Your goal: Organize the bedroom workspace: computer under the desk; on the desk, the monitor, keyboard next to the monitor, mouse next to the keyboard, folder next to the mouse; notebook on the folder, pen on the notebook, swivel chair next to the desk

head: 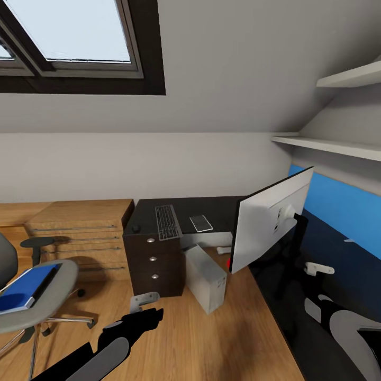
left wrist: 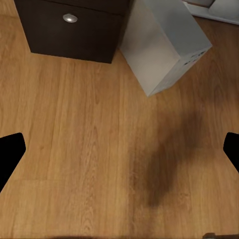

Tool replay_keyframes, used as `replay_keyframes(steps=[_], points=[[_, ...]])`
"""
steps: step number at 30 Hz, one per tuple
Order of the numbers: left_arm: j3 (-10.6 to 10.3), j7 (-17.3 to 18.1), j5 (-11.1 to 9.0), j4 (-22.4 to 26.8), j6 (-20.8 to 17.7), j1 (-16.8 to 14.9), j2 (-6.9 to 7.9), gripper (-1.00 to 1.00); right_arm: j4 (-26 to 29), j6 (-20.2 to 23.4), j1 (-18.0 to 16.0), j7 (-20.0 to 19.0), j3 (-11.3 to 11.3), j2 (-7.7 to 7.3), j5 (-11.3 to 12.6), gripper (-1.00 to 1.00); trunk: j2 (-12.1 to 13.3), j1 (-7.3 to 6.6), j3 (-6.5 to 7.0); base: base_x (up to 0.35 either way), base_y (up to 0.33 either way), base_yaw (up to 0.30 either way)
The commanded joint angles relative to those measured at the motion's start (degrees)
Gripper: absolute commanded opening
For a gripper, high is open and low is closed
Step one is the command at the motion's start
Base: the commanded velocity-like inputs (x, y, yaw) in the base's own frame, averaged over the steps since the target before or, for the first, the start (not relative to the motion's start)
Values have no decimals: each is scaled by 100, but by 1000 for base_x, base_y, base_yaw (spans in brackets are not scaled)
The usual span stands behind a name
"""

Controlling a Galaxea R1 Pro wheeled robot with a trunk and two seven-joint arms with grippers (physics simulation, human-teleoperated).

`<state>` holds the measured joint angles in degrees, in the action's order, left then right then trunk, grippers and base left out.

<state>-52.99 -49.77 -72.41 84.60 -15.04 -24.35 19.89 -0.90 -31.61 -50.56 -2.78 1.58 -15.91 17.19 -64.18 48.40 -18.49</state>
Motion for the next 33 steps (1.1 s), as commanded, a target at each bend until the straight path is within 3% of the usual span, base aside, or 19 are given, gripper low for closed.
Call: replay_keyframes(steps=[1,10,33], points=[[-10,-33,-19,7,-16,-9,8,100,-9,-21,-7,-29,18,0,51,100,-5,1,-7,0,0,0],[-18,-18,-27,-115,-14,-9,53,100,-7,-21,-7,-25,18,0,49,100,-5,1,-7,20,-12,0],[-19,-4,-27,-171,-23,-9,50,100,-7,-21,-7,23,18,-10,48,100,-5,1,-7,166,-47,0]])
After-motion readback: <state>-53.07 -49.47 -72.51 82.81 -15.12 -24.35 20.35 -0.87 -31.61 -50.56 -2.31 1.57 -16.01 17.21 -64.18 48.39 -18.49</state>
